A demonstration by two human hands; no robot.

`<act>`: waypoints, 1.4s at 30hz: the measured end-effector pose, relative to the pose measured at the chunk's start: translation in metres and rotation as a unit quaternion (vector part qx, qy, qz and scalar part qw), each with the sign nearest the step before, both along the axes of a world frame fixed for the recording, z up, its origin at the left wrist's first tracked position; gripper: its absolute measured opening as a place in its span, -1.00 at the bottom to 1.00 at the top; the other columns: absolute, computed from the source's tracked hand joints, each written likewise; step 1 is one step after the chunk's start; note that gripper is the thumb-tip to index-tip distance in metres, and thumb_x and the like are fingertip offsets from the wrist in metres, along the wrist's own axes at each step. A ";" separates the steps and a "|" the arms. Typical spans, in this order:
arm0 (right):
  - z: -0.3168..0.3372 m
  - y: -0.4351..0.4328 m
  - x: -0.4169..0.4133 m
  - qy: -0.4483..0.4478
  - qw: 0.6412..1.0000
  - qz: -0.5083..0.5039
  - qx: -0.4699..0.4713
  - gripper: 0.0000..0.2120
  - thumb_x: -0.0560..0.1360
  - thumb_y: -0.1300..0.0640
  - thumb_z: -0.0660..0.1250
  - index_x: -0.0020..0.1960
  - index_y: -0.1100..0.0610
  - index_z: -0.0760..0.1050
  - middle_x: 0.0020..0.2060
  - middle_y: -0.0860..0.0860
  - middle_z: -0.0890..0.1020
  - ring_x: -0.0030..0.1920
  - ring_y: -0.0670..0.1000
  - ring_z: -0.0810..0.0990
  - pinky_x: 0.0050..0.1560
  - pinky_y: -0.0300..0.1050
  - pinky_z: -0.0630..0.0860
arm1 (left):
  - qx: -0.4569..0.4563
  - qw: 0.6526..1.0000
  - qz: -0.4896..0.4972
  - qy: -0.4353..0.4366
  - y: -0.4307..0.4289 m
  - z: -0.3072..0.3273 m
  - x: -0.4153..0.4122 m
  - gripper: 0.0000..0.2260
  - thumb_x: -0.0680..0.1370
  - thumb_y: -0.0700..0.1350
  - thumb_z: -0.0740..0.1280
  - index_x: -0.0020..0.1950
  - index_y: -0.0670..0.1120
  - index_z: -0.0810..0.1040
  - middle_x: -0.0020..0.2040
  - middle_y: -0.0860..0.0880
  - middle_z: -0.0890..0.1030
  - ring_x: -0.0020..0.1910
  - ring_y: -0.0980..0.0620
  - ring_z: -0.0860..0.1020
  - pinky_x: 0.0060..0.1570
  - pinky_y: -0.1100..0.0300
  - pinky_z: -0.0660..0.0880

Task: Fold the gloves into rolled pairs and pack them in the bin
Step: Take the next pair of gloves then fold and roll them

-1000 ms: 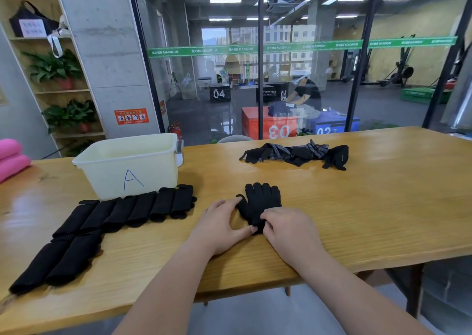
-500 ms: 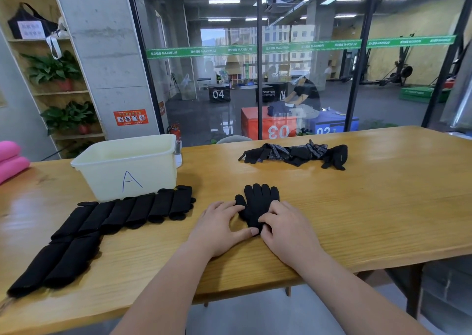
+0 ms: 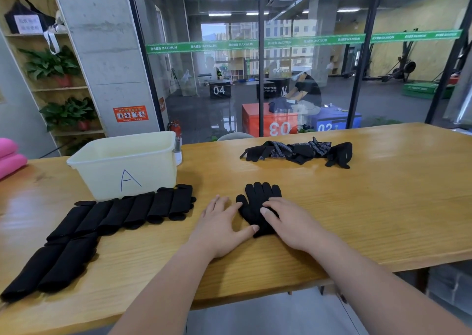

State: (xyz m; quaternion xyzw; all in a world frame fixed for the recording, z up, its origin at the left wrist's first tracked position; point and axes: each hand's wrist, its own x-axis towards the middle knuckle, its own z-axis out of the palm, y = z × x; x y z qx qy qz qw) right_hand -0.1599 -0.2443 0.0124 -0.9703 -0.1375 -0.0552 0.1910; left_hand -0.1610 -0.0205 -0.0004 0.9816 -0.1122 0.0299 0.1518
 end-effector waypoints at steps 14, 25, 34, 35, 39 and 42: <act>0.007 0.045 0.060 0.032 0.990 -0.004 -0.139 -0.35 0.73 -0.27 -0.06 0.71 0.03 0.05 0.71 0.06 0.02 0.69 0.14 -0.04 0.65 0.21 0.05 | -0.012 1.000 -0.004 -0.018 0.001 -0.002 0.002 -0.18 0.52 0.54 0.11 0.70 0.18 0.13 0.73 0.06 0.05 0.70 0.08 -0.17 0.66 -0.11 0.00; -0.007 0.057 0.062 0.093 0.983 -0.030 -0.157 -0.24 0.62 -0.47 -0.20 0.71 -0.16 -0.21 0.70 -0.03 -0.22 0.69 0.16 -0.27 0.65 0.27 -0.22 | -0.101 0.993 0.005 -0.062 0.005 -0.004 0.005 -0.47 0.71 0.21 0.09 0.66 0.08 0.27 0.66 0.15 0.24 0.67 0.14 0.00 0.65 -0.05 0.09; -0.013 0.035 0.025 -0.012 0.998 -0.054 -0.017 -0.40 0.71 -0.25 0.03 0.70 -0.11 0.04 0.71 -0.01 0.02 0.69 0.12 -0.01 0.65 0.22 0.05 | -0.020 0.997 -0.015 -0.079 0.003 -0.004 -0.002 -0.43 0.68 0.34 0.09 0.61 0.12 0.35 0.59 0.16 0.37 0.63 0.07 0.16 0.63 -0.02 0.09; -0.014 0.029 0.024 0.011 0.998 -0.047 -0.041 -0.36 0.70 -0.30 0.00 0.71 -0.11 0.01 0.71 0.00 0.00 0.69 0.09 -0.03 0.66 0.21 0.01 | -0.008 0.997 -0.015 -0.073 0.002 -0.004 -0.001 -0.38 0.64 0.41 0.08 0.62 0.13 0.34 0.60 0.18 0.34 0.64 0.07 0.14 0.64 -0.03 0.07; -0.010 0.013 0.022 0.013 0.998 -0.009 -0.056 -0.32 0.68 -0.36 -0.08 0.72 -0.13 -0.08 0.72 -0.06 -0.11 0.70 -0.01 -0.14 0.68 0.17 -0.13 | 0.019 0.998 -0.010 -0.053 0.002 -0.005 0.001 -0.28 0.60 0.49 0.05 0.67 0.14 0.26 0.66 0.19 0.22 0.69 0.04 0.03 0.66 -0.06 0.00; -0.009 0.005 0.009 0.034 0.995 0.020 -0.089 -0.31 0.67 -0.40 -0.13 0.72 -0.14 -0.05 0.71 -0.09 -0.10 0.70 -0.04 -0.15 0.68 0.15 -0.12 | 0.032 0.999 -0.011 -0.036 0.000 -0.005 0.001 -0.22 0.59 0.51 0.01 0.71 0.13 0.16 0.70 0.19 0.12 0.70 0.05 -0.04 0.67 -0.07 -0.05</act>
